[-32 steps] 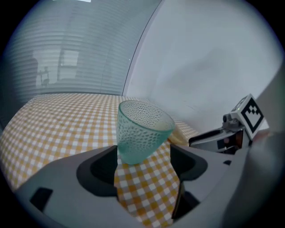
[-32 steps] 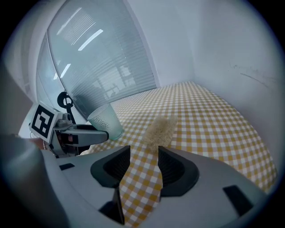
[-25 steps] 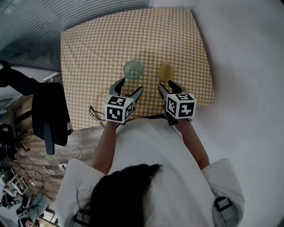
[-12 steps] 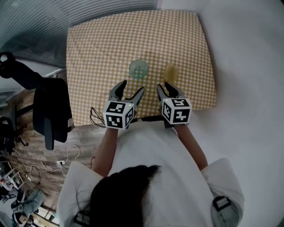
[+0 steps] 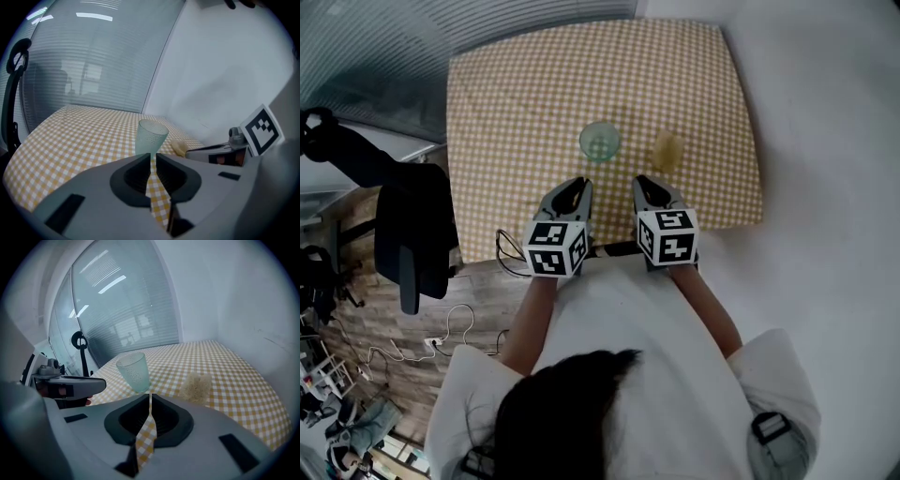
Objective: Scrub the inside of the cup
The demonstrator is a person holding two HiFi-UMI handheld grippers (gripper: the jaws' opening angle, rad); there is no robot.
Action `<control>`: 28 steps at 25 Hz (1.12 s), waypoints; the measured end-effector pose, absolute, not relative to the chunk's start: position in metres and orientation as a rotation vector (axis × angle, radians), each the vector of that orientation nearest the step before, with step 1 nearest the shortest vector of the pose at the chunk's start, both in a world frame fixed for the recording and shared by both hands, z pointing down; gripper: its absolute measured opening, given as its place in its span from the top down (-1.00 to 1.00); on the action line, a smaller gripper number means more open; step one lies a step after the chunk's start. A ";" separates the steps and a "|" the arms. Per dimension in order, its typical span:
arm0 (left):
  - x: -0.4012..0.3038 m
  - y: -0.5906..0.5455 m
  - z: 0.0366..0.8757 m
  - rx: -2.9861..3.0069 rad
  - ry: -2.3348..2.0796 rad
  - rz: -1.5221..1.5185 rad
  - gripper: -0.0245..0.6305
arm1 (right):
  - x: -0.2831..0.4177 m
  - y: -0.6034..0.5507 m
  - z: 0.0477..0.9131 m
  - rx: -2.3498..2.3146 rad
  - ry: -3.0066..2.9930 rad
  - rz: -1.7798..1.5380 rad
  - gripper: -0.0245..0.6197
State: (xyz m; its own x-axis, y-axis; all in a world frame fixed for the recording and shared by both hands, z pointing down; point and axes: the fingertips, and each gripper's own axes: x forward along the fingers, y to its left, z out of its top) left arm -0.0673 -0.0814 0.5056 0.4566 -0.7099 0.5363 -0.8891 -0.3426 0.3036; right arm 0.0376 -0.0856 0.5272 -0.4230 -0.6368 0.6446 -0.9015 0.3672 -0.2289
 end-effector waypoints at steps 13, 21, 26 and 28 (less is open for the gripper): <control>-0.058 -0.077 0.506 2.167 -1.285 0.419 0.90 | 0.018 -0.079 0.526 1.261 -2.241 0.786 0.82; -0.056 -0.076 0.515 2.143 -1.265 0.462 0.90 | 0.017 -0.078 0.534 1.231 -2.206 0.794 0.82; -0.055 -0.080 0.517 2.156 -1.248 0.477 0.90 | 0.014 -0.081 0.534 1.228 -2.206 0.784 0.82; -0.056 -0.082 0.517 2.148 -1.248 0.478 0.90 | 0.014 -0.082 0.533 1.229 -2.198 0.771 0.82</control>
State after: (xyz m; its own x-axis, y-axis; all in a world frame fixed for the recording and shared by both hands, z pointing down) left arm -0.0560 -0.0823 0.5174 0.4928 -0.6532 0.5749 -0.8701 -0.3764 0.3182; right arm 0.0135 -0.0824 0.5333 -0.4657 -0.5873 0.6620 -0.8722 0.4312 -0.2311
